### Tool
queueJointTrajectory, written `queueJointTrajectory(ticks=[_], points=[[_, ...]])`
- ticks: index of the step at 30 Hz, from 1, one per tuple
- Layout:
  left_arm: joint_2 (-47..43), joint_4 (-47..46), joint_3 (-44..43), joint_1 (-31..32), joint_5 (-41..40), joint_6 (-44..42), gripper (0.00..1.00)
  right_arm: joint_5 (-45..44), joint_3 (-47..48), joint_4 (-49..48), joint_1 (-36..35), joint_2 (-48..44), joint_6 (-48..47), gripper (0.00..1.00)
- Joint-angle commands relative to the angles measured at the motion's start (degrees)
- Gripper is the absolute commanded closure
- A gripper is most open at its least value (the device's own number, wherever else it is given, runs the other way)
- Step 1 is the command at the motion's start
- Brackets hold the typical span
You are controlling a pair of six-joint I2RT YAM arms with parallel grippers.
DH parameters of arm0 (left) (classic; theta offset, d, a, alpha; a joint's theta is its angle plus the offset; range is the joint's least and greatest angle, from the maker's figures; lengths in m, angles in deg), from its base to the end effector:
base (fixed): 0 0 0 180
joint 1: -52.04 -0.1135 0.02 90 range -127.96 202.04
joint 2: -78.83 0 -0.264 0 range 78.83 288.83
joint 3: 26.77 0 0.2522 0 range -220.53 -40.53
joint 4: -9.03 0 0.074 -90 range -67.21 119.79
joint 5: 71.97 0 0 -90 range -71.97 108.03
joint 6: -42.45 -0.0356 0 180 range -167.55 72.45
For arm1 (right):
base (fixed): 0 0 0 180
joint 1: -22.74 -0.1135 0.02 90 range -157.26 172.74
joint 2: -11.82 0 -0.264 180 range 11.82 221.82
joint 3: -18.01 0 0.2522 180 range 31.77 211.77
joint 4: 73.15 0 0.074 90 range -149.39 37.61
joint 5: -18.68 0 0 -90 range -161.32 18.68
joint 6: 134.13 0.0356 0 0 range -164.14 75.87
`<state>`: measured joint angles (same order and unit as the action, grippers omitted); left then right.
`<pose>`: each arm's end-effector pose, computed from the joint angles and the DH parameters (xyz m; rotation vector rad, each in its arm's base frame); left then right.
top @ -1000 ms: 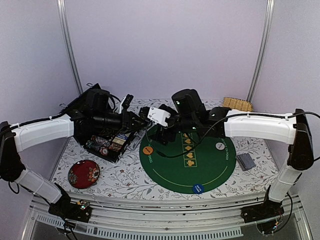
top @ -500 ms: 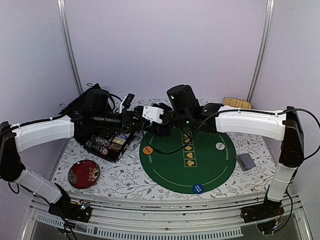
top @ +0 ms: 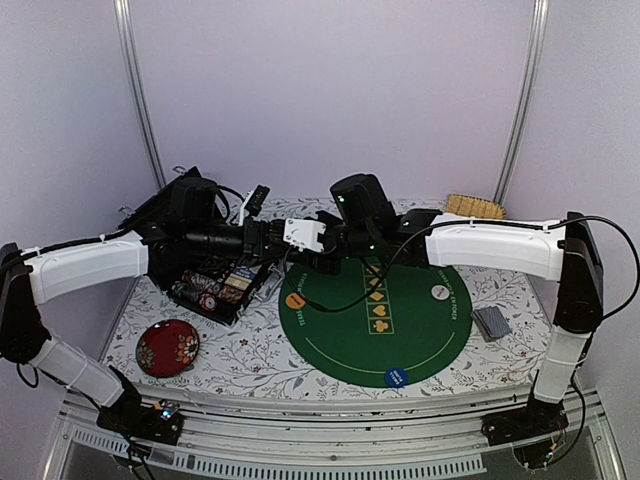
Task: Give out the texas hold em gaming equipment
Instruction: Pass from the left arm to the right, then place the poker chips pile in the small blind area.
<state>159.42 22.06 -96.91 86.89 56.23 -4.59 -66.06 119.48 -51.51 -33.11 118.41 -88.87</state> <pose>0.2487 -0.2000 0.2876 0.3385 2.2017 -1.4801 0.2467 0.3695 0.2947 -1.6076 1.2599 0.2150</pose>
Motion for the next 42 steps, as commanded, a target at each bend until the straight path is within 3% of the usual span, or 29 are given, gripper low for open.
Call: queueJointTrajectory(ticks=[1, 6, 7, 15, 21, 26, 31, 42], points=[[0.03, -2.63, 0.50, 0.53, 1.66, 0.47, 1.00, -0.34, 0.89, -0.79, -0.06, -0.71, -0.29, 0.73], [1.36, -3.46, 1.10, 0.30, 1.53, 0.47, 1.00, -0.16, 1.94, 2.10, -0.32, -0.75, 0.77, 0.92], [1.71, -3.48, 1.10, 0.26, 1.53, 0.32, 0.95, -0.05, 2.28, 3.16, -0.33, -0.75, 1.37, 0.96], [2.42, -4.76, 1.26, -0.78, 1.44, -0.33, 0.59, 0.96, 2.52, 10.50, -0.25, -0.65, 7.73, 0.98], [2.45, -4.62, 1.35, -1.50, 2.34, -1.67, 0.39, 1.71, 1.53, 13.21, 0.06, -0.92, 11.10, 0.98], [1.71, -1.46, 1.91, -3.50, 1.35, -3.76, 0.36, 1.84, 1.18, 15.82, 1.19, -1.50, 13.72, 0.98], [-1.85, 1.90, 5.73, -9.33, -2.00, -5.73, 0.35, 0.53, -2.75, 18.78, 2.61, -3.82, 16.40, 0.98], [-7.52, 22.42, -1.04, -17.58, -12.84, -21.07, 0.33, 3.82, -12.42, 24.03, 3.81, -6.77, 26.73, 0.98]])
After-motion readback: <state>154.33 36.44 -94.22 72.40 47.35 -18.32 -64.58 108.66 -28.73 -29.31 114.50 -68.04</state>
